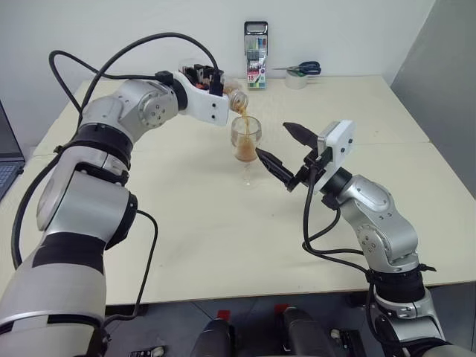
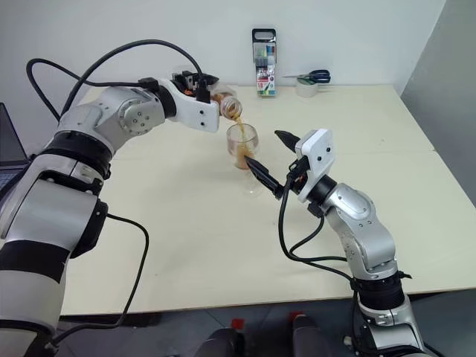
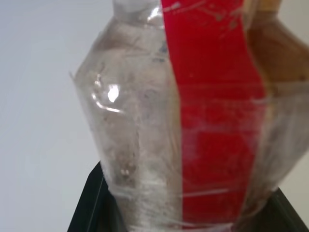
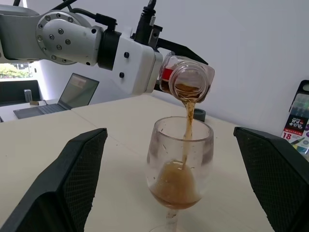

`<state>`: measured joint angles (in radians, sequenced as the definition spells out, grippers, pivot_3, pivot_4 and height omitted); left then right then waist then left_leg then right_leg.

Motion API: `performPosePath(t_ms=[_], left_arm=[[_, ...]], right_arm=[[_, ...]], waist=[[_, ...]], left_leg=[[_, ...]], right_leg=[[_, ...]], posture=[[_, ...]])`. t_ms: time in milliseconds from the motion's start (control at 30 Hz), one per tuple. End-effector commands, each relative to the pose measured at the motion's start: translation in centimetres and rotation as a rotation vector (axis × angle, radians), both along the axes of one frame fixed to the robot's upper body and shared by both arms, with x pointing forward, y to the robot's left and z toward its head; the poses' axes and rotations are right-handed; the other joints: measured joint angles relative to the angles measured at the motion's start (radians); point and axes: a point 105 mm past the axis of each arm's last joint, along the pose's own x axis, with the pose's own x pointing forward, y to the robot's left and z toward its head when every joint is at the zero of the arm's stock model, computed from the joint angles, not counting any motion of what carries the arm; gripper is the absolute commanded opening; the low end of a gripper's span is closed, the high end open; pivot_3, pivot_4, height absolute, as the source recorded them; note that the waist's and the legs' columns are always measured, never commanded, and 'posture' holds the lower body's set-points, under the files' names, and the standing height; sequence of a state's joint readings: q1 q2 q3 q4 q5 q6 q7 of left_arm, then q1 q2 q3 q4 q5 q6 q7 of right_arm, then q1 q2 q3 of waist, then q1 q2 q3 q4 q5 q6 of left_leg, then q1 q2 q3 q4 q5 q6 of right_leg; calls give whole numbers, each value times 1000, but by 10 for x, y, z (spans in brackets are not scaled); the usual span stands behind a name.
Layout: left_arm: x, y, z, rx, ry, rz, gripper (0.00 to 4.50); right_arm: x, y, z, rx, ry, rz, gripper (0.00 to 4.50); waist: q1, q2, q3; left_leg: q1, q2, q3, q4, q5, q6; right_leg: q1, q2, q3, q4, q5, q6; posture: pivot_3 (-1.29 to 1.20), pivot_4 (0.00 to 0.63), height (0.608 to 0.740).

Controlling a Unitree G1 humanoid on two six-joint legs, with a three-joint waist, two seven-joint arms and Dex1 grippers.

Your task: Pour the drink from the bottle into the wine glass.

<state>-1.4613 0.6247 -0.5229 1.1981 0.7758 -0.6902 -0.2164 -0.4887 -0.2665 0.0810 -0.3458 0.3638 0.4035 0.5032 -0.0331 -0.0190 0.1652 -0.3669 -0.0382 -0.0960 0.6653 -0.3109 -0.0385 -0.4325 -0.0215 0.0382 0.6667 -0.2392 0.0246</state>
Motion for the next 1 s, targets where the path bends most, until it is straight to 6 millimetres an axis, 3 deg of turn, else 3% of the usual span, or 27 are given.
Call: performPosePath(t_ms=[33,267,467,833,1000], left_arm=[[-3,1,23,-10,-67,-5,1734],[-3,1,24,1,-76,-5,1734],[-3,3,24,15,-77,-2,1734],[-3,5,24,31,-85,9,1734],[-1,4,24,-41,-57,13,1734]], right_arm=[[-5,2,8,1,-51,15,4500],[-5,1,9,4,-50,15,4500],[-4,1,10,5,-51,10,4500],[-3,1,10,3,-51,10,4500],[-2,1,9,-2,-50,9,4500]], waist=[[0,0,0],[-1,0,0],[-1,0,0],[-1,0,0],[-1,0,0]], left_leg=[[0,0,0,0,0,0],[-2,-1,2,1,0,0],[-15,-1,2,13,0,0],[-16,-2,1,15,0,0],[-16,-2,1,15,0,0]], right_leg=[[0,0,0,0,0,0],[-5,0,2,5,0,0],[-16,-1,2,13,0,1],[-16,-1,2,15,0,1],[-16,-1,2,15,0,1]], posture=[[0,150,740],[0,150,740],[0,150,740],[0,150,740],[0,150,740]])
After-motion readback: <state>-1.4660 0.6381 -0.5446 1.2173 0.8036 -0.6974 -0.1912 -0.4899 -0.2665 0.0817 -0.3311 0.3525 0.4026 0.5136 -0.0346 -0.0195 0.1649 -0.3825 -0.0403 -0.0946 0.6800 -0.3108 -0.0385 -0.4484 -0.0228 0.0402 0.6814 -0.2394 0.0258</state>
